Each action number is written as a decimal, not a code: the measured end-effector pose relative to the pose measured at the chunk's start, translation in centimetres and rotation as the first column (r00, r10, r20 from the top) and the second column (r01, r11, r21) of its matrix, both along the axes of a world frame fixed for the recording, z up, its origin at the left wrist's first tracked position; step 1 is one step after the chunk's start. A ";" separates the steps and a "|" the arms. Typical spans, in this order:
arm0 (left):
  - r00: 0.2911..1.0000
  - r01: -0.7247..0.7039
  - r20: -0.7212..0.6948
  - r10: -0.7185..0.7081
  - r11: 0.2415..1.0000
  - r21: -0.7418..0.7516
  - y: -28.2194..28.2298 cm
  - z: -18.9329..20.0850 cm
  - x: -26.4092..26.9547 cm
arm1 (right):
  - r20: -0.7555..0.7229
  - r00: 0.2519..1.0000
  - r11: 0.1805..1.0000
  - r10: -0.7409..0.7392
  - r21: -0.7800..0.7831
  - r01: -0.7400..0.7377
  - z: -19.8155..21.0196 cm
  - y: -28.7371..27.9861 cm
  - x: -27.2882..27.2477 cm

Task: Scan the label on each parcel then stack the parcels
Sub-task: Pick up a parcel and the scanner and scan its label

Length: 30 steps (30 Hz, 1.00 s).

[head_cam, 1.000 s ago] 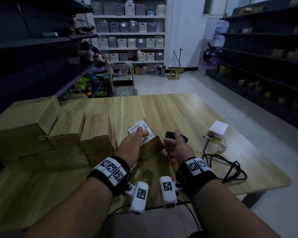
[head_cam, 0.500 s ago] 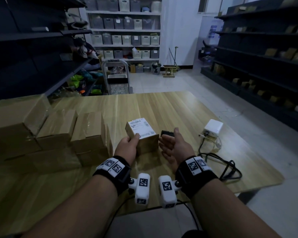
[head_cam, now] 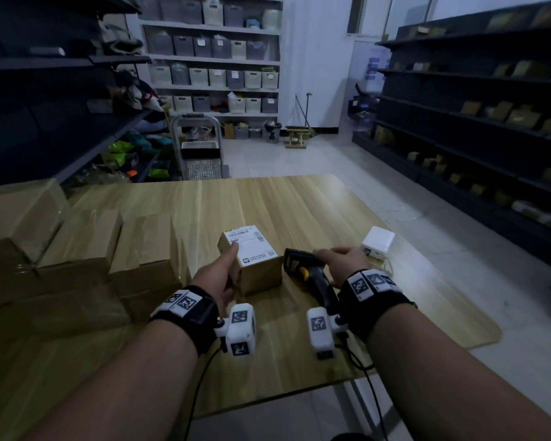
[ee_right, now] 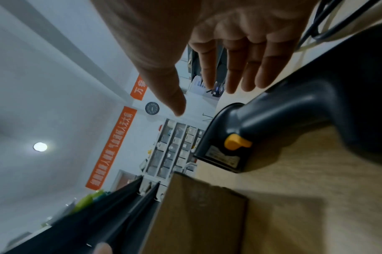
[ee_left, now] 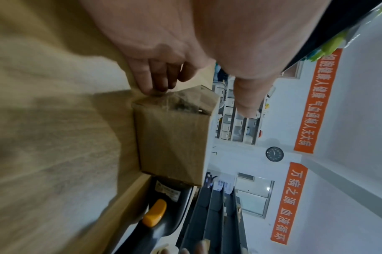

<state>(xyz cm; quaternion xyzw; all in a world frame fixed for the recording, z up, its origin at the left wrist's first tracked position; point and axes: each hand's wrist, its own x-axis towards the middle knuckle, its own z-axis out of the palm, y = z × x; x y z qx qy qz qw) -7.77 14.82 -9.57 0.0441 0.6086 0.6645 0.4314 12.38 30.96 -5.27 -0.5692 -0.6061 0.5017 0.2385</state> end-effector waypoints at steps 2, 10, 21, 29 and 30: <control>0.999 0.033 -0.018 -0.034 0.999 -0.024 0.6 0.3 -0.2 | 0.152 0.987 0.998 0.053 0.032 -0.059 0.1 -0.1 -0.1; 0.984 0.069 -0.150 -0.091 0.987 -0.145 1.4 -0.3 -1.1 | 0.438 0.882 0.974 0.172 0.058 -0.218 -0.4 -1.2 -0.7; 0.990 0.085 -0.106 -0.093 0.993 -0.082 -0.1 0.1 -0.3 | -0.080 0.987 0.981 0.136 -0.131 -0.146 2.1 -2.3 -1.1; 0.940 0.105 -0.314 -0.131 0.990 -0.099 -0.5 -0.9 0.3 | -0.408 0.910 0.968 0.069 -0.194 -0.161 2.0 -4.7 -3.8; 0.933 0.110 -0.335 -0.134 0.990 -0.090 -0.6 -1.0 0.5 | -0.406 0.911 0.971 0.072 -0.181 -0.157 2.1 -4.7 -3.8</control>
